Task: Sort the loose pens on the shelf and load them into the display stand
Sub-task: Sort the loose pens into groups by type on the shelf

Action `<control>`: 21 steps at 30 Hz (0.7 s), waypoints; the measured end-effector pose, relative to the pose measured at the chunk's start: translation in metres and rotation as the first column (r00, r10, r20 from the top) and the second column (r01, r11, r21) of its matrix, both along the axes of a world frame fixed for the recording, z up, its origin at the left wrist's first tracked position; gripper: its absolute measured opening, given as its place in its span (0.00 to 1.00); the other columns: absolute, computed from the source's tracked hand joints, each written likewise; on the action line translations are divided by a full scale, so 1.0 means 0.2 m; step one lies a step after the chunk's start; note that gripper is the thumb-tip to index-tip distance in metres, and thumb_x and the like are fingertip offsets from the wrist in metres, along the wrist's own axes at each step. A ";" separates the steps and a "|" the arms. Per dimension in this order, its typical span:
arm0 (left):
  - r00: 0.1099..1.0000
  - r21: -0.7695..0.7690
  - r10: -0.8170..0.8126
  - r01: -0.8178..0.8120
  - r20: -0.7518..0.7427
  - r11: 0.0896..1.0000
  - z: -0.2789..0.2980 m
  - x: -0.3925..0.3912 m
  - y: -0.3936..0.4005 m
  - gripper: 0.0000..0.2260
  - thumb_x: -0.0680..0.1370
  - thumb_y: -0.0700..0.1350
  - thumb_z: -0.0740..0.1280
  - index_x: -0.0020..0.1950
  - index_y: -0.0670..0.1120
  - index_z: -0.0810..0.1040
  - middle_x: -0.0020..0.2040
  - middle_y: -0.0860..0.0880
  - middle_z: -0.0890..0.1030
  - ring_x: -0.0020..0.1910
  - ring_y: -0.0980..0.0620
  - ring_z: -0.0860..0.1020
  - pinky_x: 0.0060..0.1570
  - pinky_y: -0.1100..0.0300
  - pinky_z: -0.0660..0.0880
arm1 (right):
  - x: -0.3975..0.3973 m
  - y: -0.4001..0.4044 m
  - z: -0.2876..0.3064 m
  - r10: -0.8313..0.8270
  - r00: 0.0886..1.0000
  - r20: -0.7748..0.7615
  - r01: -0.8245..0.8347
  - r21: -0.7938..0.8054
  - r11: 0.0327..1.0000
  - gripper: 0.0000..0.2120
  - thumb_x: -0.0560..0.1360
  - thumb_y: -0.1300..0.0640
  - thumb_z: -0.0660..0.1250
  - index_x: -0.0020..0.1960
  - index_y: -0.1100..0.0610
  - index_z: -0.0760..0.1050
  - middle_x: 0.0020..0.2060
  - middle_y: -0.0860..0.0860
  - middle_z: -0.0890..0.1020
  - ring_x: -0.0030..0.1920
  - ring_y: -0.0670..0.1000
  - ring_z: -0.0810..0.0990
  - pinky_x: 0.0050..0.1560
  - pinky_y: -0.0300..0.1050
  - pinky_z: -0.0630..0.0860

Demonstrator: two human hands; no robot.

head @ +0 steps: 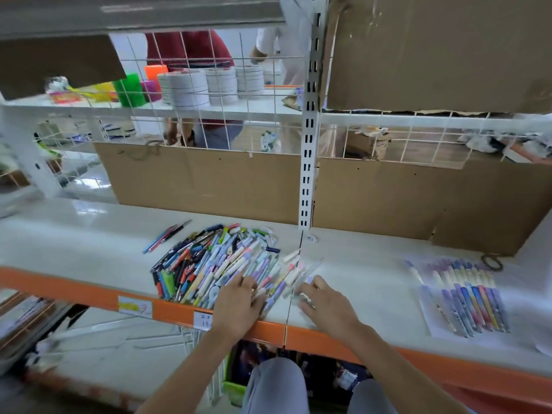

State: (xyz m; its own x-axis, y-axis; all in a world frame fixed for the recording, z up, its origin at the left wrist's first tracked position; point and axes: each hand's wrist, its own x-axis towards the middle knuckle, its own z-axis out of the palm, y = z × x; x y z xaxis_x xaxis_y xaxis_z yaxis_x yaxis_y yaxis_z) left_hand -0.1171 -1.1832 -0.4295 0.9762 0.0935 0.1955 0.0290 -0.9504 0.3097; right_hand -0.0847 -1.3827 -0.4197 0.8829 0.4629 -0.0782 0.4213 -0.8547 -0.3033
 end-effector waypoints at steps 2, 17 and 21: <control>1.000 -0.031 0.010 -0.010 0.001 0.999 0.01 -0.01 0.00 0.13 0.79 0.54 0.61 0.57 0.47 0.70 0.54 0.50 0.71 0.52 0.50 0.71 0.48 0.60 0.70 | 0.01 0.00 -0.01 -0.053 0.998 0.020 0.054 -0.014 0.998 0.11 0.80 0.52 0.55 0.60 0.52 0.69 0.56 0.51 0.68 0.43 0.54 0.76 0.43 0.45 0.72; 0.994 0.015 -0.078 0.077 0.073 0.997 -0.03 0.01 -0.10 0.10 0.77 0.52 0.60 0.54 0.48 0.73 0.51 0.49 0.71 0.48 0.52 0.71 0.45 0.62 0.65 | 0.17 0.10 0.06 -0.120 0.990 0.068 0.114 0.098 0.989 0.13 0.81 0.56 0.54 0.63 0.50 0.70 0.56 0.52 0.70 0.45 0.54 0.75 0.44 0.43 0.70; 0.989 -0.029 -0.094 0.097 0.111 0.995 -0.03 -0.01 -0.05 0.11 0.78 0.52 0.62 0.57 0.48 0.71 0.52 0.50 0.72 0.50 0.51 0.71 0.45 0.62 0.63 | 0.25 0.13 0.06 -0.112 0.993 0.024 0.113 -0.036 0.993 0.13 0.81 0.57 0.54 0.63 0.52 0.70 0.58 0.54 0.68 0.46 0.54 0.74 0.46 0.44 0.71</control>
